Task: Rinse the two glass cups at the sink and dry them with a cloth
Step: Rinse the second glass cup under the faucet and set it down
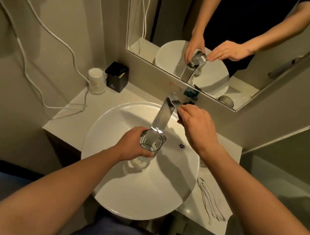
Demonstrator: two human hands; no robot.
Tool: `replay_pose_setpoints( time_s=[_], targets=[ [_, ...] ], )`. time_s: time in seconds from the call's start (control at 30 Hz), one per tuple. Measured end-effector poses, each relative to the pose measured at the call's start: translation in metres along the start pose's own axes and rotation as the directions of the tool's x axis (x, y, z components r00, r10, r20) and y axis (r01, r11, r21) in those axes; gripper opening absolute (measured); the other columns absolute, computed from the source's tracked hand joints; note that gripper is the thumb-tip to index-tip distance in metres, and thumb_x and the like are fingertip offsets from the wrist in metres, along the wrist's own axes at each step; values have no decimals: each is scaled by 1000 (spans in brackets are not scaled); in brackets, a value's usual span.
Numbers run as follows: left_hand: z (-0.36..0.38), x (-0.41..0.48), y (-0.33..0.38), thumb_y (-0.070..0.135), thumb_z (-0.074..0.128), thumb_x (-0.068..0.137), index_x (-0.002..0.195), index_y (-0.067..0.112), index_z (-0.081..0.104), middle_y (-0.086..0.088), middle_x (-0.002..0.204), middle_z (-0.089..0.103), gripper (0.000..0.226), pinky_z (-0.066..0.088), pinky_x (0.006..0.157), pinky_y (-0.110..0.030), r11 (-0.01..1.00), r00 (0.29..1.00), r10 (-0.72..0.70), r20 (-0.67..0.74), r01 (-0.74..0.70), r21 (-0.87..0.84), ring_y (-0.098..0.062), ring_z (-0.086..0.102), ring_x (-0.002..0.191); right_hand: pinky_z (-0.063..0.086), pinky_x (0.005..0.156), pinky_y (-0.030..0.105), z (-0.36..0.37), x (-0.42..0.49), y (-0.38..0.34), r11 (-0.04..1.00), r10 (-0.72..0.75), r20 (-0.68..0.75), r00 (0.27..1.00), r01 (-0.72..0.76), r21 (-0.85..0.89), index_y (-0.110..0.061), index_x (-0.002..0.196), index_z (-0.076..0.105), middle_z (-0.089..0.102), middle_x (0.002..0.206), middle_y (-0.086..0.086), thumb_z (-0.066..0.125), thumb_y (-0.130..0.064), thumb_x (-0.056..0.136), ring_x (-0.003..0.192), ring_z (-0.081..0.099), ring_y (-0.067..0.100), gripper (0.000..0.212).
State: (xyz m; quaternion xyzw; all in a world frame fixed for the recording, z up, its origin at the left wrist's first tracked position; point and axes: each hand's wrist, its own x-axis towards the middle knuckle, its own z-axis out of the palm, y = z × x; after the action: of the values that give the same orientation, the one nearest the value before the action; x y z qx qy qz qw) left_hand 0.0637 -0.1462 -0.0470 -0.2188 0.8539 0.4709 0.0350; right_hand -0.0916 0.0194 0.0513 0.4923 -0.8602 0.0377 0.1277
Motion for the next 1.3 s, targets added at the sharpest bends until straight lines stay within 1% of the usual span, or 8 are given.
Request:
replay_pose_setpoints(
  time_s=[0.1, 0.3, 0.5, 0.67, 0.83, 0.93, 1.07, 1.3],
  targets=[
    [2, 2, -1, 31, 98, 60, 134, 18, 57, 2, 124, 64, 86, 48, 92, -29, 1000, 1000, -24, -15, 23, -13, -17, 62, 111, 48, 80, 37, -2, 11, 3, 1000, 19, -3, 1000, -19, -25, -18, 117, 68, 71, 107, 1, 66, -16, 95, 98, 64, 27, 22],
    [5, 4, -1, 31, 99, 60, 135, 15, 57, 1, 124, 62, 87, 43, 90, -25, 997, 997, -70, -41, 69, -21, -15, 58, 107, 49, 83, 41, -12, 21, 2, 996, 84, -1, 996, -84, 4, -16, 111, 73, 74, 104, 3, 59, -21, 98, 99, 65, 28, 20],
    [7, 0, -3, 33, 99, 58, 133, 17, 58, 4, 118, 62, 87, 42, 85, -25, 990, 990, -120, -71, 115, -76, -16, 58, 105, 49, 83, 41, -5, -25, -18, 922, 344, -138, 929, -306, 239, -13, 108, 71, 74, 104, 6, 69, -26, 93, 97, 66, 30, 20],
    [11, -4, -1, 36, 98, 55, 129, 19, 59, 4, 119, 64, 86, 47, 86, -28, 982, 983, -151, -107, 137, -128, -17, 61, 108, 48, 98, 44, 42, -87, -56, 791, 429, 198, 881, -473, 389, -14, 123, 68, 72, 120, 7, 78, -33, 87, 113, 66, 30, 42],
    [16, -14, 12, 34, 98, 61, 121, 18, 58, 7, 109, 62, 75, 45, 80, -26, 945, 961, -237, -142, 194, -265, -14, 61, 101, 42, 110, 43, 70, -102, -88, 604, 433, 508, 744, -658, 449, -15, 143, 54, 61, 142, 4, 83, -46, 79, 132, 55, 24, 77],
    [20, -18, 19, 41, 97, 60, 112, 17, 58, 9, 100, 59, 70, 44, 72, -25, 904, 939, -314, -143, 250, -346, -11, 58, 89, 48, 102, 43, 78, -102, -101, 510, 470, 524, 710, -703, 495, -23, 136, 54, 63, 132, -4, 85, -52, 68, 122, 60, 19, 80],
    [24, -22, 22, 52, 94, 55, 105, 15, 58, 4, 96, 60, 72, 46, 70, -29, 873, 923, -360, -133, 283, -396, -14, 58, 83, 49, 98, 43, 90, -100, -108, 533, 524, 477, 706, -708, 463, -23, 133, 51, 62, 126, -6, 79, -63, 59, 116, 59, 18, 89],
    [2, -20, 7, 40, 95, 67, 127, 13, 53, 1, 116, 62, 77, 50, 88, -30, 862, 945, -311, 98, 324, -391, -13, 61, 105, 48, 94, 39, 84, -97, -88, 623, 410, 454, 791, -607, 493, -17, 128, 54, 63, 119, 0, 88, -50, 64, 109, 60, 22, 79]
  ],
)
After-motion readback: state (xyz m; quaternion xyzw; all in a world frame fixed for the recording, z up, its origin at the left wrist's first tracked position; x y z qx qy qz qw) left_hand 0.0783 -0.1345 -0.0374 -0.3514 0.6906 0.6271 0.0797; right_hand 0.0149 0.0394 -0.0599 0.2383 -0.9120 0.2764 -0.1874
